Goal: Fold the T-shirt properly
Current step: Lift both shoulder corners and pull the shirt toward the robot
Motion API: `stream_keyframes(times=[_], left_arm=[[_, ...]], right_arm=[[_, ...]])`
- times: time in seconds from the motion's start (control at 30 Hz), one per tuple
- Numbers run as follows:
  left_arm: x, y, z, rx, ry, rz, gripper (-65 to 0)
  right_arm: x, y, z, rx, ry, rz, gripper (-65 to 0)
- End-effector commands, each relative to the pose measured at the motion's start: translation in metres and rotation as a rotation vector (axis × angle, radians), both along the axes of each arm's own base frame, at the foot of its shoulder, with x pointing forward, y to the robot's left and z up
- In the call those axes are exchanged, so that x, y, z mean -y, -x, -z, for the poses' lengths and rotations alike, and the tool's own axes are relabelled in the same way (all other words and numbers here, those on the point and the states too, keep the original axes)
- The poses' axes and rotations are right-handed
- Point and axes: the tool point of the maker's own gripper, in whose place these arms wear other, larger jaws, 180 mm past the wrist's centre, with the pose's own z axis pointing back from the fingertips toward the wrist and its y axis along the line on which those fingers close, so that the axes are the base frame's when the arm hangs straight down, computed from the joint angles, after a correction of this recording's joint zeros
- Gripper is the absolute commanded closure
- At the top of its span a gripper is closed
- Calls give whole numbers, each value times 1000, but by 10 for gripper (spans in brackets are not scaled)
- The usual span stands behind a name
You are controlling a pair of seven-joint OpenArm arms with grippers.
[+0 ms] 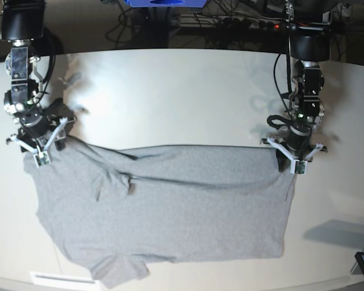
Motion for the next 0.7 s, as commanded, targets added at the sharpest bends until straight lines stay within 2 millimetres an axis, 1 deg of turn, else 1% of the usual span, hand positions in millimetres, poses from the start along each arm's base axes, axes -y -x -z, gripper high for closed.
stream_keyframes(times=[0.0,0.13,0.23,0.3,0.33,0.43,0.6,0.67], left_arm=[[-9,17,14,-100,-45,-20,-180],[4,30,8,-84,-48,17,-180],[12,43,9,-89,-47,38,-180],[15,50,9,-93,-52,49,-180],[13,54,9,-95,-54,45,-180],[-9,63,3,-87,-67,-11,-180],[-38,62,-11,-62,-99,-64,-180],[-46,62,-15,-61,-117,-66,-180]], right_arm=[[9,21,15,-106,55,-1,-295],[1,36,14,-109,54,-21,-296],[-2,46,13,-123,60,-28,-296],[-2,48,11,-133,67,-26,-295],[-2,47,9,-130,69,-27,-295],[-3,46,6,-124,70,-29,-295],[-2,31,-4,-90,75,-28,-295],[-1,29,-6,-83,79,-29,-297]])
